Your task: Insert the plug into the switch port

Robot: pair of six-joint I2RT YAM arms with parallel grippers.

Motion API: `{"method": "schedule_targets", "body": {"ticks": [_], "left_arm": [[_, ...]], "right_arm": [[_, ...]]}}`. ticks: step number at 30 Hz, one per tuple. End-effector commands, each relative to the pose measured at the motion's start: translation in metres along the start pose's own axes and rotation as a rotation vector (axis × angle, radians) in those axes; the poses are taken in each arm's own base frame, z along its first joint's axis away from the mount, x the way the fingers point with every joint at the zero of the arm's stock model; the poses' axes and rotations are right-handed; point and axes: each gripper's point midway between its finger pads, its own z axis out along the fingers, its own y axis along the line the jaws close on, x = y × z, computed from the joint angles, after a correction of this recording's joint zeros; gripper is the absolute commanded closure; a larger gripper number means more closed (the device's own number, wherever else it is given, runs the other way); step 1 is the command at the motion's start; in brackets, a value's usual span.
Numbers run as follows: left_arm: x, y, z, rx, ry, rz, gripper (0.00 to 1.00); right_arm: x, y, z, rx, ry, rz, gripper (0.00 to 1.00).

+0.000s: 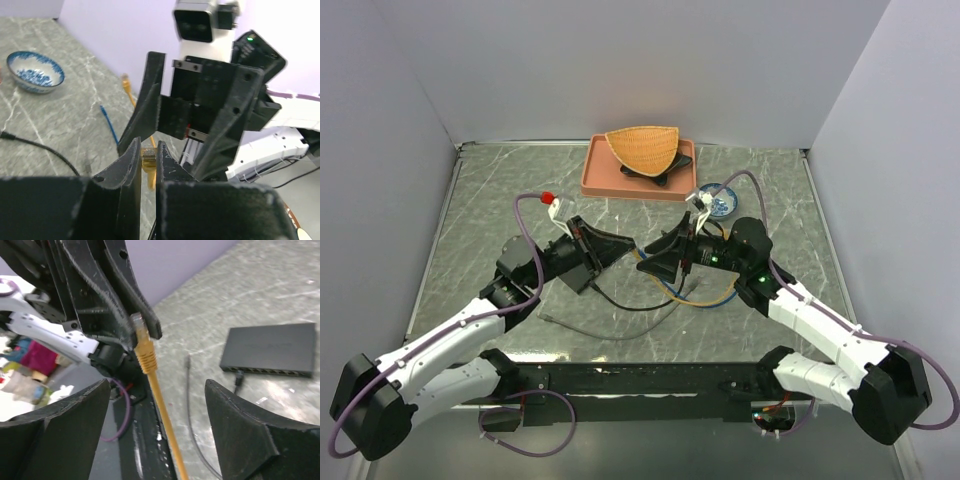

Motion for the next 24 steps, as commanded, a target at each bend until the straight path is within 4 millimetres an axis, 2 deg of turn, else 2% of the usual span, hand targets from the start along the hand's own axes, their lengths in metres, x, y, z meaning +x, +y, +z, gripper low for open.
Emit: {"method": "schedule_targets", "body": {"ticks": [1,3,12,14,16,20,23,24], "left_arm": [[-0.021,-0.031,-0.004,0.126,-0.068,0.072,0.99],[-0.020,-0.032,-0.004,0.129,-0.064,0.073,0.99],[-0.019,-0.032,-0.003,0.132,-0.052,0.078,0.99],[-0.018,-0.033,-0.003,0.135,-0.046,0.075,0.99],[-0.018,-0.032,-0.001,0.135,-0.041,0.075,0.99],[-0.016,-0.033,0.000,0.143,-0.041,0.068,0.99],[-0.016,-0.034,0.001,0.147,-0.036,0.065,0.99],[-0.015,-0.033,0.002,0.148,-0.032,0.064,0.99]], "right_arm": [[-0.009,0.015,0.003,-0.099,-0.033,-0.004,0.23],[-0.011,0.017,0.004,-0.114,-0.038,0.005,0.31],[-0.016,0.025,0.007,-0.166,-0.055,0.023,0.39],[-0.015,0.025,0.009,-0.173,-0.044,0.031,0.43],[-0.015,0.026,0.010,-0.185,-0.043,0.035,0.51],[-0.013,0.027,0.010,-0.202,-0.036,0.049,0.54],[-0.012,0.028,0.011,-0.212,-0.027,0.053,0.60],[-0.012,0.028,0.011,-0.214,-0.027,0.053,0.67]]}}
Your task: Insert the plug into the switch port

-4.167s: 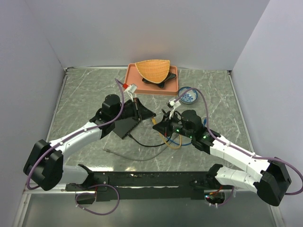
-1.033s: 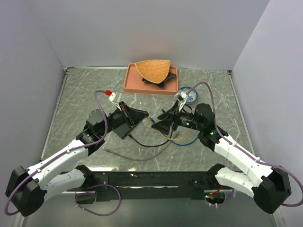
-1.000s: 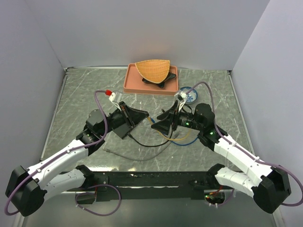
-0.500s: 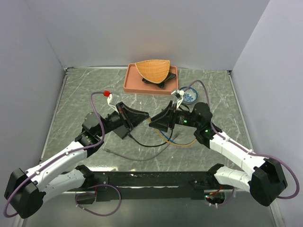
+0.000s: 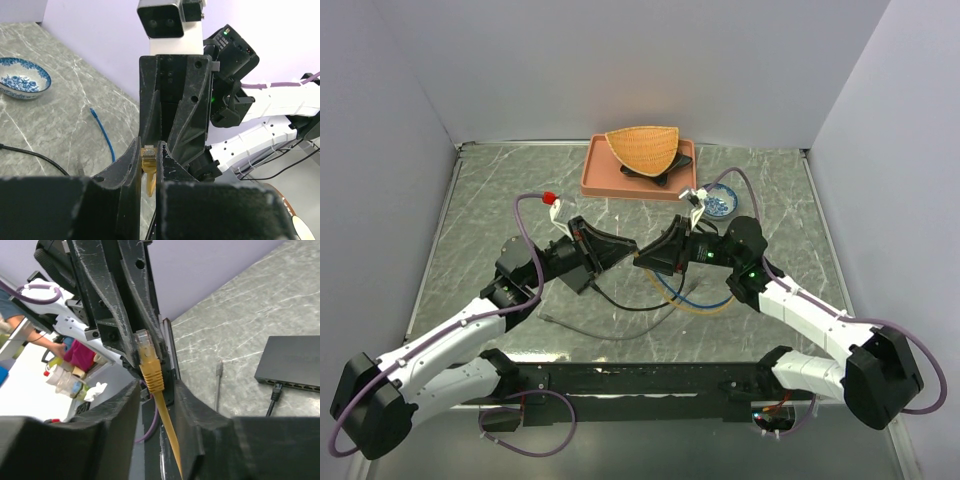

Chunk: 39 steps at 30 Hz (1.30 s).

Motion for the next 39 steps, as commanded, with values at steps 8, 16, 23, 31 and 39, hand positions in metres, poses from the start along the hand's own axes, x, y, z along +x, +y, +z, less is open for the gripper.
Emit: {"method": "schedule_targets", "body": {"ticks": [8,16,23,31,39], "left_arm": [[-0.012,-0.017,0.007,0.077,-0.026,0.043,0.99],[-0.017,-0.008,0.003,0.007,-0.053,0.054,0.58],[-0.041,0.006,-0.022,-0.151,-0.198,0.046,0.07],[-0.052,0.042,-0.050,-0.409,-0.273,0.040,0.03],[-0.050,0.075,-0.061,-0.605,-0.265,0.022,0.01]], "right_arm": [[-0.010,0.016,0.000,-0.077,-0.031,-0.049,1.00],[-0.020,0.000,-0.007,0.076,-0.071,-0.099,1.00],[-0.043,-0.019,-0.030,0.343,-0.129,-0.200,1.00],[-0.056,-0.047,-0.062,0.645,-0.135,-0.343,1.00],[-0.026,-0.085,-0.049,0.845,0.021,-0.440,1.00]]}}
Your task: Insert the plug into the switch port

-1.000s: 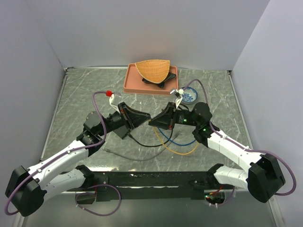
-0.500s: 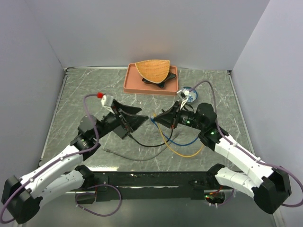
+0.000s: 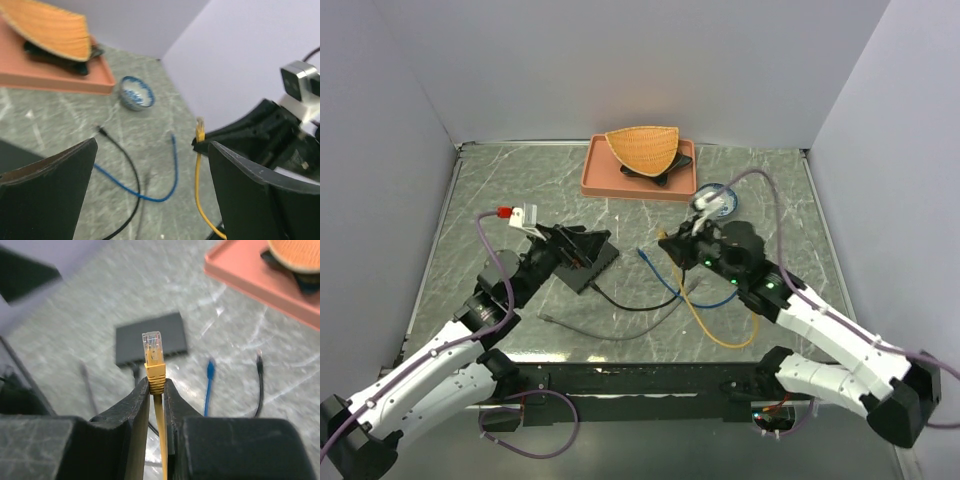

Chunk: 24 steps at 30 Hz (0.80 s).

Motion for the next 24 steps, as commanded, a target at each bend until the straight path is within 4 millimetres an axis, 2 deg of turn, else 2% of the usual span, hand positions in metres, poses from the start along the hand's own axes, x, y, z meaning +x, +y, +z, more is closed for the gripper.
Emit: {"method": "schedule_targets", "body": {"ticks": [1,3,4,5,6,7,12,18,20,24], "left_arm": [[-0.010,0.024,0.005,-0.162,-0.024,0.019,0.01],[-0.008,0.033,0.006,-0.225,-0.007,0.020,0.01],[-0.006,0.041,0.008,-0.265,0.001,0.027,0.01],[-0.003,0.047,0.008,-0.293,0.015,0.032,0.01],[-0.002,0.051,0.008,-0.314,0.018,0.038,0.01],[0.002,0.058,0.010,-0.345,0.027,0.048,0.03],[0.009,0.077,0.010,-0.425,0.073,0.080,0.04],[0.009,0.095,0.008,-0.419,0.091,0.054,0.04],[0.011,0.098,0.006,-0.399,0.106,0.041,0.04],[0.010,0.118,0.002,-0.420,0.122,0.042,0.04]], "right_arm": [[0.018,-0.002,0.021,0.147,0.099,-0.170,1.00],[0.027,0.003,0.028,0.166,0.158,-0.233,1.00],[0.043,0.000,0.037,0.197,0.213,-0.263,1.00],[0.052,0.007,0.040,0.185,0.243,-0.292,1.00],[0.057,0.009,0.044,0.190,0.264,-0.305,1.00],[0.070,0.005,0.049,0.211,0.300,-0.327,1.00],[0.101,0.018,0.057,0.151,0.358,-0.329,1.00],[0.106,0.039,0.059,0.010,0.345,-0.329,1.00],[0.107,0.040,0.060,-0.002,0.348,-0.338,1.00],[0.109,0.040,0.062,-0.005,0.347,-0.342,1.00]]}}
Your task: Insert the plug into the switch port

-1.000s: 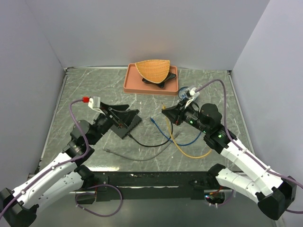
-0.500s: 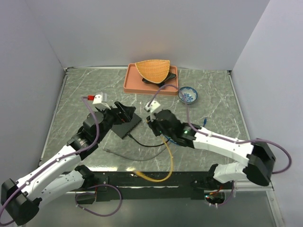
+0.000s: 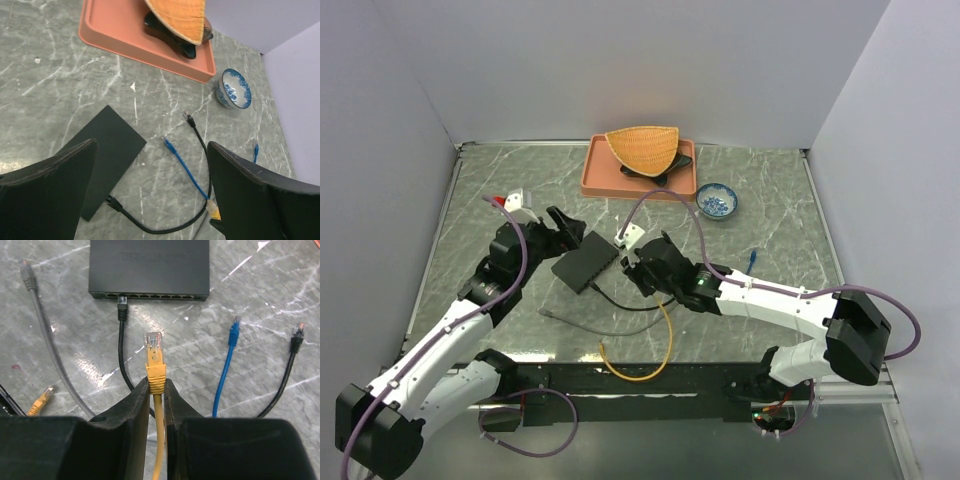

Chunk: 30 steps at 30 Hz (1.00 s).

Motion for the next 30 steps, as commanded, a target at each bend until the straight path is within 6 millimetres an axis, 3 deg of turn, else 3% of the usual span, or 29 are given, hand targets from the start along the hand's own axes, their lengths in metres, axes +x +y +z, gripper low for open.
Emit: {"method": "schedule_targets", "body": {"ticks": [1,8,18,24,29,30], "left_arm": [[0.004,0.008,0.001,0.038,0.032,0.020,0.04],[0.013,0.034,0.015,-0.005,0.045,0.049,0.04],[0.056,0.086,0.048,-0.092,0.208,-0.036,0.04],[0.084,0.107,0.062,-0.103,0.308,-0.108,0.04],[0.094,0.111,0.070,-0.084,0.329,-0.128,0.04],[0.097,0.113,0.071,-0.094,0.335,-0.134,0.04]], "right_arm": [[-0.017,0.006,-0.003,-0.033,-0.073,-0.011,1.00],[-0.014,0.012,0.006,-0.067,-0.063,-0.051,1.00],[0.001,0.013,0.038,-0.055,0.025,-0.084,1.00],[0.014,0.015,0.062,-0.060,0.103,-0.071,1.00],[0.019,0.011,0.079,-0.034,0.161,-0.058,1.00],[0.028,0.011,0.083,-0.032,0.194,-0.061,1.00]]}}
